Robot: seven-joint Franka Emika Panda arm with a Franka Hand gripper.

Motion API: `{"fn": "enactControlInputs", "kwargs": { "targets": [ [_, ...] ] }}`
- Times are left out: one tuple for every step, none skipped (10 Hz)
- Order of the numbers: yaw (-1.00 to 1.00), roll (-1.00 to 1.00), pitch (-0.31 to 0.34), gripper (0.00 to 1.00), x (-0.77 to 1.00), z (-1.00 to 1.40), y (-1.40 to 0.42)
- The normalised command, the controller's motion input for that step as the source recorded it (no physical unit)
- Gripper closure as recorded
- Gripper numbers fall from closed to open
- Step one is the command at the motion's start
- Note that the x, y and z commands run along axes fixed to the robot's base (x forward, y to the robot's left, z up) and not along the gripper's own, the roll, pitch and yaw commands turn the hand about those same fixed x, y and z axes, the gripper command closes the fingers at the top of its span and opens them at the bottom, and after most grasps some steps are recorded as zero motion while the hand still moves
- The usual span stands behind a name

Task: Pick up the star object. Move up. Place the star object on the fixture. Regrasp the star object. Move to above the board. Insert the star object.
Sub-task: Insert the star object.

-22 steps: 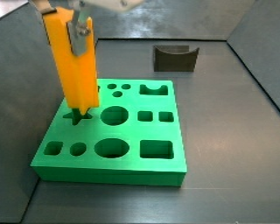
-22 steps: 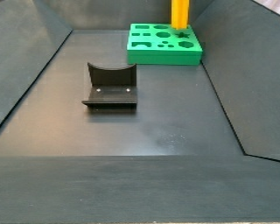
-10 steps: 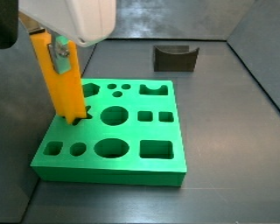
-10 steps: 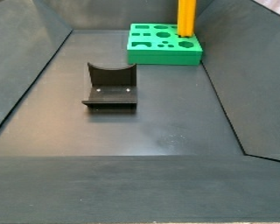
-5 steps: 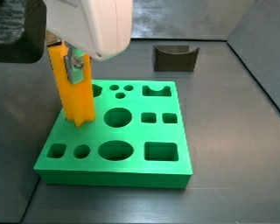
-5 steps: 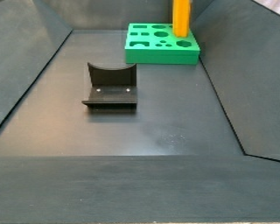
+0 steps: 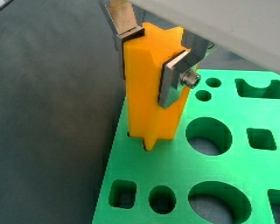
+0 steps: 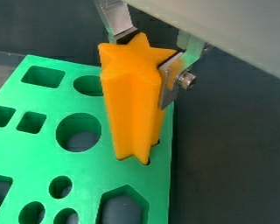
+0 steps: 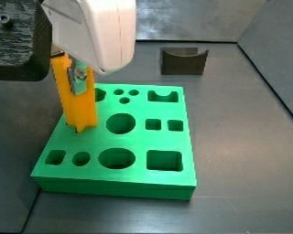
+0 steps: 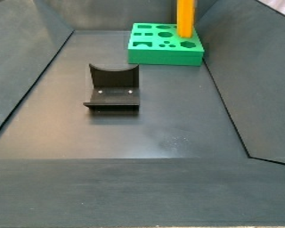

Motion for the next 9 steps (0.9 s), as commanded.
{"fn": "enactControlInputs", "kwargs": {
  "targets": [
    [0.0,-0.2,0.0,1.0,0.27,-0.71,-0.05],
    [0.05,-0.25,0.0,1.0,0.44,-0.62,-0.03],
    [0.07,-0.26,0.0,1.0,0.47,-0.58,-0.01],
    [0.0,0.12,0.036,1.0,0.09,-0.44,-0.04],
    [0.0,0.22,0.094,1.0,0.0,-0.31,-0.04],
    [0.05,0.19,0.02,1.0,0.0,-0.67,-0.08],
    [0.13,0.29,0.0,1.0,0.0,-0.71,-0.03],
    [0.16,0.36,0.0,1.0,0.07,-0.58,0.0],
    [0.1,0.0,0.037,1.0,0.3,-0.94,0.0]
  ]
}}
